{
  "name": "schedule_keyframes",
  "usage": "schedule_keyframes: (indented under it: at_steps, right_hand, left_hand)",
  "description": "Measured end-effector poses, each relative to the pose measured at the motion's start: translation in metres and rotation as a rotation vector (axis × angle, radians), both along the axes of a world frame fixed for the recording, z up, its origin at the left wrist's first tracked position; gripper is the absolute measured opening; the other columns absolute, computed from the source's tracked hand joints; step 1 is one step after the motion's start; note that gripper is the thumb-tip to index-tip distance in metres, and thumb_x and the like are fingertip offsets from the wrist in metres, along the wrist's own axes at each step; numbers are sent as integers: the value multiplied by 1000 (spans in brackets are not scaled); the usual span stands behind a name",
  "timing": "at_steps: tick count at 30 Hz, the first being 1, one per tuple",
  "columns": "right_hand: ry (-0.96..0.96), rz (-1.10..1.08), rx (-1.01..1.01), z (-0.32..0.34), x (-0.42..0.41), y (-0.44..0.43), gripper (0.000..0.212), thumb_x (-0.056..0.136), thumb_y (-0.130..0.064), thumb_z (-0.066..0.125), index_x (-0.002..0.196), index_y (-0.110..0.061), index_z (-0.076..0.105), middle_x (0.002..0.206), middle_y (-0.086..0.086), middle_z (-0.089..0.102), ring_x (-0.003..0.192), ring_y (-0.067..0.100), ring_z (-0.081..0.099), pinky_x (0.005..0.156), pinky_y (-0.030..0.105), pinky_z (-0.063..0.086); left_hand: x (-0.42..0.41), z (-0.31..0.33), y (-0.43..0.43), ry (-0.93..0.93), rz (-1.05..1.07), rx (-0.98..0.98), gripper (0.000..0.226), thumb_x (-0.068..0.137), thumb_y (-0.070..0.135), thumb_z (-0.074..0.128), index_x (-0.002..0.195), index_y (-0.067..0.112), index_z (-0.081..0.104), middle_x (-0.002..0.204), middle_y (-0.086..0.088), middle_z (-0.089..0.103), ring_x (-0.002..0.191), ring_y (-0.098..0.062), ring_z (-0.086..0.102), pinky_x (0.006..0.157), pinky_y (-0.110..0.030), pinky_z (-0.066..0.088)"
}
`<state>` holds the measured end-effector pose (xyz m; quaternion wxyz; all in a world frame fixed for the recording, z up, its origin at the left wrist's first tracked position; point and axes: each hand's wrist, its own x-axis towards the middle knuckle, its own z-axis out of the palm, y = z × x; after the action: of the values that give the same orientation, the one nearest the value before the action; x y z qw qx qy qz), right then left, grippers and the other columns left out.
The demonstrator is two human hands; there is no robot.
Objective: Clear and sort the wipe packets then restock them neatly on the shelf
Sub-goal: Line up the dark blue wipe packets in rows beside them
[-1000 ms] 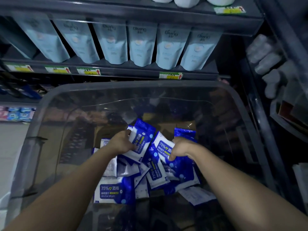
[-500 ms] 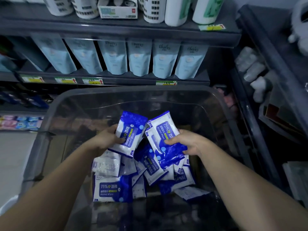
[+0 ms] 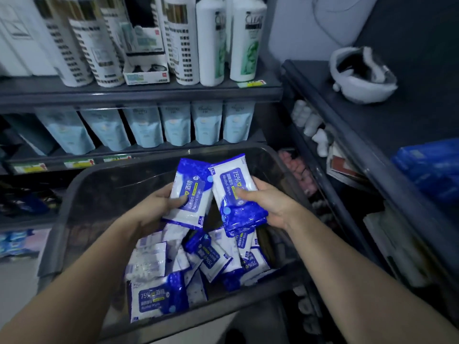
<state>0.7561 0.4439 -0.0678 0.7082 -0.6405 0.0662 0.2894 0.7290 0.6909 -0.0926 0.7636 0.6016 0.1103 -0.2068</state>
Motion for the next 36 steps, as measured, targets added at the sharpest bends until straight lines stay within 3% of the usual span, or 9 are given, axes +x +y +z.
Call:
schedule_keyframes:
  at_steps: [7, 11, 14, 19, 23, 25, 29, 33, 36]
  right_hand:
    - [-219, -333, -115, 28, -65, -21, 19, 88, -7, 66, 105, -14, 63, 102, 11, 72, 85, 26, 69, 78, 43, 57]
    - [-292, -540, -293, 42, -111, -48, 25, 83, -10, 72, 104, -12, 58, 97, 6, 71, 77, 16, 69, 67, 31, 58]
    - [-351, -653, -369, 54, -147, -77, 22, 82, -8, 73, 88, -18, 55, 83, -5, 67, 63, 1, 64, 57, 19, 50]
    - [-399, -835, -446, 80, -220, -129, 25, 79, -4, 74, 85, -21, 56, 83, -8, 66, 68, 4, 61, 65, 20, 49]
    - [-398, -966, -478, 90, -298, -172, 27, 79, 1, 72, 93, -18, 60, 99, 10, 68, 78, 16, 61, 72, 31, 49]
    - [-383, -1025, -510, 92, -343, -195, 27, 79, 1, 72, 94, -18, 60, 101, 12, 67, 80, 19, 62, 72, 32, 51]
    - [-356, -1133, -551, 96, -441, -237, 31, 78, 0, 74, 98, -20, 62, 105, 8, 69, 86, 21, 66, 78, 39, 56]
    - [-330, -1244, -661, 107, -544, -270, 30, 78, 0, 73, 101, -17, 62, 98, 3, 68, 79, 17, 62, 62, 24, 49]
    - [-328, -1320, -727, 114, -618, -291, 31, 78, 1, 73, 102, -16, 64, 105, 7, 68, 90, 25, 63, 72, 32, 52]
  left_hand:
    - [-13, 22, -38, -113, -83, 30, 17, 90, 12, 59, 106, 15, 66, 99, -11, 73, 76, -21, 69, 80, -44, 54]
    - [-28, 41, -76, -174, -146, 34, 21, 86, 6, 63, 107, 8, 65, 85, -9, 74, 66, -21, 70, 59, -38, 59]
    - [-41, 57, -111, -220, -190, -6, 23, 79, 1, 67, 103, 1, 65, 81, -12, 74, 62, -20, 70, 57, -32, 58]
    - [-75, 76, -179, -339, -329, -11, 13, 80, 2, 68, 93, 5, 70, 78, -10, 74, 60, -17, 69, 61, -30, 59]
    - [-117, 83, -242, -431, -453, 52, 10, 92, 12, 60, 92, 9, 69, 71, -2, 73, 56, -11, 66, 56, -24, 55]
    - [-144, 83, -275, -480, -514, 96, 17, 96, 18, 55, 89, 10, 69, 73, -7, 72, 57, -18, 63, 57, -26, 49]
    - [-221, 92, -340, -550, -593, 115, 16, 97, 16, 52, 91, 6, 64, 68, -10, 64, 39, -5, 55, 38, -13, 40]
    - [-303, 98, -400, -527, -692, 25, 7, 92, 15, 60, 91, 12, 66, 60, 6, 70, 47, -4, 61, 46, -19, 49]
    - [-364, 105, -439, -519, -794, -36, 3, 90, 13, 62, 90, 14, 65, 62, 6, 71, 49, -5, 63, 47, -18, 51]
